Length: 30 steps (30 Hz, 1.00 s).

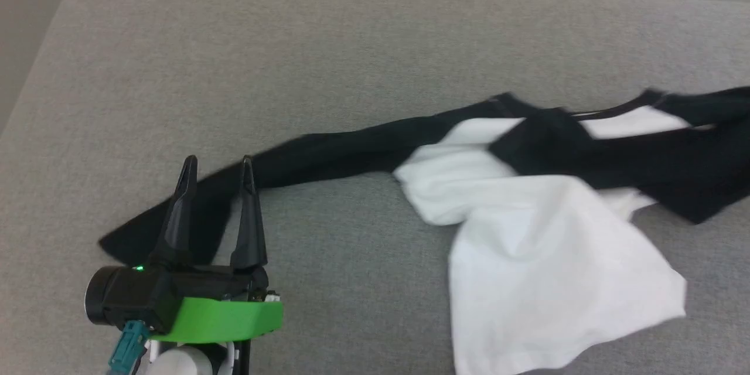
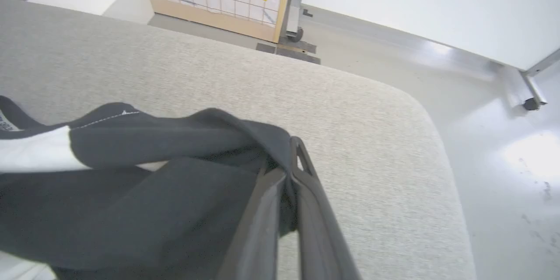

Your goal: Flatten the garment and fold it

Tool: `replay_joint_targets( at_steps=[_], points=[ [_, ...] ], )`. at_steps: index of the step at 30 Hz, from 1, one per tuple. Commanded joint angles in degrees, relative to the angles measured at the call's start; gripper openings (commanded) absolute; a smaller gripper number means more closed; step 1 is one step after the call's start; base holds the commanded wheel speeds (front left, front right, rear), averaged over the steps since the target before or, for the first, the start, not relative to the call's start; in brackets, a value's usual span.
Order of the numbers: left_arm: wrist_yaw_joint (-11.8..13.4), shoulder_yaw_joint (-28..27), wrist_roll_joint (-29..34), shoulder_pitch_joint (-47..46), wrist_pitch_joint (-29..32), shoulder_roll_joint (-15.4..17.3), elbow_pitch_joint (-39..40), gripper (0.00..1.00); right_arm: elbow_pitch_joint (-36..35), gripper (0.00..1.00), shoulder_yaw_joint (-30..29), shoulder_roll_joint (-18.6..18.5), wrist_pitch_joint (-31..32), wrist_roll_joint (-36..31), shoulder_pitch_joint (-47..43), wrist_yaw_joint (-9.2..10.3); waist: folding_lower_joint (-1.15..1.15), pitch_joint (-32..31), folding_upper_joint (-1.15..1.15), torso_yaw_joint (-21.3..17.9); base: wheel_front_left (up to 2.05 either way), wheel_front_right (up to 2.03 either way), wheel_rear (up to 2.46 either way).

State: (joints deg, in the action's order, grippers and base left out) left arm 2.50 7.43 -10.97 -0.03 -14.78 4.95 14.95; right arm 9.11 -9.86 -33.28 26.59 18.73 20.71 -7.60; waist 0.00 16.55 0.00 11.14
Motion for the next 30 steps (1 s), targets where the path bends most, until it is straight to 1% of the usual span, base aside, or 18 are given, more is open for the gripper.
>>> replay_joint_targets(
  at_steps=[1,3,5,7,9,10,11,12,15,17,20,22,26,30],
  points=[
    [-0.4,-0.1,0.9,0.1,-0.2,-0.4,-0.2,1.0,0.3,0.0,-0.8,-2.3,0.4,-0.5,1.1,0.11,0.0,0.0,0.0,-1.1,0.0,0.0,0.0],
    [-0.6,0.3,1.0,-0.2,-0.2,-0.5,-0.3,1.0,1.5,0.0,-1.4,-5.3,0.1,-1.3,1.5,0.11,0.0,0.7,0.0,-1.2,0.0,0.0,0.0],
    [-0.8,0.6,1.1,-0.5,-0.2,-0.6,-0.5,1.0,3.2,0.0,-1.2,-7.2,-0.5,-1.7,1.5,0.11,0.0,1.6,0.0,-1.2,0.0,0.0,0.0],
    [-1.0,0.7,1.2,-0.9,-0.2,-0.7,-0.6,1.0,5.0,0.0,-0.7,-7.7,-1.7,-1.9,1.8,0.11,0.0,2.4,0.0,-1.2,0.0,0.0,0.0],
    [-1.1,0.8,1.3,-1.3,-0.2,-0.8,-0.8,1.0,7.0,0.0,0.1,-6.9,-3.0,-2.0,2.3,0.11,0.0,3.1,0.0,-1.3,0.0,0.0,0.0],
    [-1.2,0.8,1.4,-1.5,-0.2,-0.8,-0.8,1.0,7.8,0.17,0.6,-6.4,-3.7,-2.1,2.7,0.11,0.0,3.4,0.0,-1.4,0.0,0.0,0.0],
    [-1.3,0.8,1.5,-1.7,-0.2,-0.8,-1.0,1.0,8.7,0.72,1.5,-5.8,-4.5,-2.3,3.0,0.11,0.0,3.7,0.0,-1.4,0.0,0.0,0.0],
    [-1.4,0.9,1.7,-2.0,-0.2,-0.7,-1.1,1.0,9.5,1.0,2.1,-5.3,-5.0,-2.4,3.4,0.11,0.0,3.8,0.0,-1.5,0.0,0.0,0.0],
    [-1.5,0.9,1.9,-2.8,-0.2,-0.8,-1.4,1.0,10.8,1.0,4.4,-3.9,-6.9,-1.9,4.9,0.11,0.0,3.7,0.0,-1.7,0.0,0.0,0.0],
    [-1.5,0.8,2.0,-3.1,-0.2,-0.7,-1.6,1.0,10.3,1.0,5.6,-3.3,-8.2,-0.8,6.2,0.11,0.0,3.1,0.0,-2.1,0.0,0.0,0.0],
    [-1.7,0.7,1.9,-3.1,-0.2,-0.8,-2.0,1.0,7.5,1.0,7.6,-2.7,-9.4,1.2,7.2,0.11,0.0,1.8,0.0,-2.6,0.0,0.0,0.0],
    [-1.7,0.5,1.8,-2.9,-0.2,-0.8,-2.3,1.0,4.2,1.0,8.9,-2.0,-9.2,3.2,7.1,0.11,0.0,0.6,0.0,-2.9,0.0,0.0,0.0],
    [-1.7,0.0,1.5,-2.1,-0.2,-0.8,-2.7,1.0,-4.8,1.0,11.6,0.0,-4.9,7.7,4.3,0.11,0.0,-1.7,0.0,-3.5,0.0,0.0,0.0],
    [-1.7,-0.3,1.3,-1.2,-0.2,-0.8,-2.4,1.0,-14.5,1.0,14.9,2.9,1.5,10.4,-2.2,0.11,0.0,-3.1,0.0,-3.5,0.0,0.0,0.0]
  ],
)
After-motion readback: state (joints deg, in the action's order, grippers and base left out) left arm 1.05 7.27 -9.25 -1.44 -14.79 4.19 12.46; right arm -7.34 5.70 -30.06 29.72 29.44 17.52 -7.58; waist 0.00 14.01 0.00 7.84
